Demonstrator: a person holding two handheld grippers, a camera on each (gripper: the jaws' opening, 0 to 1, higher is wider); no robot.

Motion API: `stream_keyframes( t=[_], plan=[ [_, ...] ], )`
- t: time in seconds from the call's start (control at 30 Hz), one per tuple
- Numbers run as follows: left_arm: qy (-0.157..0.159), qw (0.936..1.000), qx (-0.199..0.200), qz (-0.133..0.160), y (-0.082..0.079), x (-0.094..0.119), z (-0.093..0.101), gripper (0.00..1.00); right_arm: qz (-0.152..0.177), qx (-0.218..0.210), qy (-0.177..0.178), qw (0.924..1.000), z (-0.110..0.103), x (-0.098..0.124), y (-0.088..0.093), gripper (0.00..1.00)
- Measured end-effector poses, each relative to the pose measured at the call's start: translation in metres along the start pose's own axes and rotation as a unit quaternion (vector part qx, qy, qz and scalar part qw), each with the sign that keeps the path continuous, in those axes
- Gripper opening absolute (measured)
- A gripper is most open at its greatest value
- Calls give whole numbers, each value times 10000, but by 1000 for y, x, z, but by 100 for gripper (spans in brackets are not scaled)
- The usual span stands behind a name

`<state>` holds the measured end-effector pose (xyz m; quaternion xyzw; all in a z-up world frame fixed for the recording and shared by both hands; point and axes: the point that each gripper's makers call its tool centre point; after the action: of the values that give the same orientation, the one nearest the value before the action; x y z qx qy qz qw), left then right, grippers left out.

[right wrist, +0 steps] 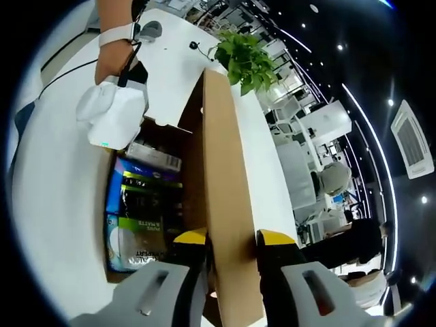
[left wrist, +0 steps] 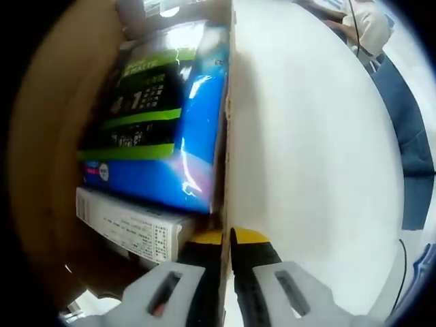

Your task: Operate the shoe box by opening the lid, removing the specified soft item, and placing it in the target area until the item is outside and the box remains undamaged.

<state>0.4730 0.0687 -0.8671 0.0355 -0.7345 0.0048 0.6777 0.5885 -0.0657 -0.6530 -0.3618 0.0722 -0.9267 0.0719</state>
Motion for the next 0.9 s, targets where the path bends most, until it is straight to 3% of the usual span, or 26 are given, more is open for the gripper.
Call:
stream_keyframes(
  t=[0.23,0.5,0.7,0.8,0.9],
  plan=[
    [-1,10000,-44,23,0,-5,-2,2,-68,83,5,9999,4,-2,0,24],
    [36,10000,-24,28,0,-7,-1,2,-493,97,120,9987,3,-4,2,24],
    [-40,10000,-86,25,1,-12,-4,2,-689,93,129,9975,4,-5,4,24],
    [-264,9993,-251,19,1,-15,-4,2,-754,40,143,9970,6,-7,4,24],
    [-176,9998,-123,18,0,-12,1,2,-773,83,164,9968,7,-10,5,23]
  ],
)
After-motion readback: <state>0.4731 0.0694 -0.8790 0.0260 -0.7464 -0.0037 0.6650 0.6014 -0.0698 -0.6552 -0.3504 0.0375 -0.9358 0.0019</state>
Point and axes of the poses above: the point that each gripper's makers call its tool centre point, and the gripper's own axes: x roughly backward along the fingers, z roughly to its right, y roughly out of its underside, and after that the axes turned 13 degrees about -z, right-handed
